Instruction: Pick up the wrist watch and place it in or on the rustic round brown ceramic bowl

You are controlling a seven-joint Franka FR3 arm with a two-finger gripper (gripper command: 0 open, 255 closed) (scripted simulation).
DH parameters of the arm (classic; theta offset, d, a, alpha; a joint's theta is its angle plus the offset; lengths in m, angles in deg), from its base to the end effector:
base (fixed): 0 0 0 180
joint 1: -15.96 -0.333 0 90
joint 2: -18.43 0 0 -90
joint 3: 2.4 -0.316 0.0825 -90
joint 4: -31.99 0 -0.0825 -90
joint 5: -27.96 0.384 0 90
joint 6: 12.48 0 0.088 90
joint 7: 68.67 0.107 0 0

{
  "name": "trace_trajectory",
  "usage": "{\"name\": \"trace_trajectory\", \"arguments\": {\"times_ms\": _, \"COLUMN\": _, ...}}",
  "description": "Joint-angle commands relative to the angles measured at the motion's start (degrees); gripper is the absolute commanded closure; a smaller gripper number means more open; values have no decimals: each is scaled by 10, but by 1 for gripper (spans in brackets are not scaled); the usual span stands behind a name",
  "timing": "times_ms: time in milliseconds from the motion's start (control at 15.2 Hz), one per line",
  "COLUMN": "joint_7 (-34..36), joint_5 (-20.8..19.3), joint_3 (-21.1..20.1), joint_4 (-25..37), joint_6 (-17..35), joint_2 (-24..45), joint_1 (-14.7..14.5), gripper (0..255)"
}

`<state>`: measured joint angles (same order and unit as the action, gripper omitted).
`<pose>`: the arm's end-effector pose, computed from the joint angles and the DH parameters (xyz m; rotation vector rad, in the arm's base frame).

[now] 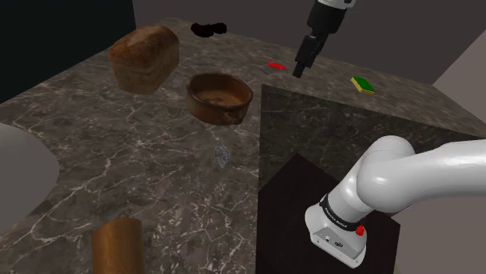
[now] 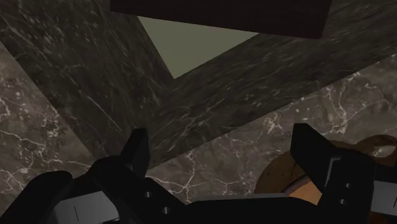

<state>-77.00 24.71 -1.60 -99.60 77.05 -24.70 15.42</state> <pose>0.3158 -0.0090 0.6076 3.0851 0.2218 0.0234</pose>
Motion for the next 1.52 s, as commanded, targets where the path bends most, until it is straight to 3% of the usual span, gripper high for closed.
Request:
{"name": "trace_trajectory", "arguments": {"times_ms": 0, "joint_7": 0, "joint_5": 0, "joint_3": 0, "joint_4": 0, "joint_6": 0, "joint_2": 0, "joint_1": 0, "gripper": 0}}
{"name": "trace_trajectory", "arguments": {"times_ms": 726, "joint_7": 164, "joint_5": 76, "joint_3": -146, "joint_4": 9, "joint_6": 1, "joint_2": 69, "joint_1": -42, "gripper": 0}}
{"name": "trace_trajectory", "arguments": {"times_ms": 1452, "joint_7": 336, "joint_5": 118, "joint_3": -288, "joint_4": 94, "joint_6": 18, "joint_2": 226, "joint_1": -69, "gripper": 0}}
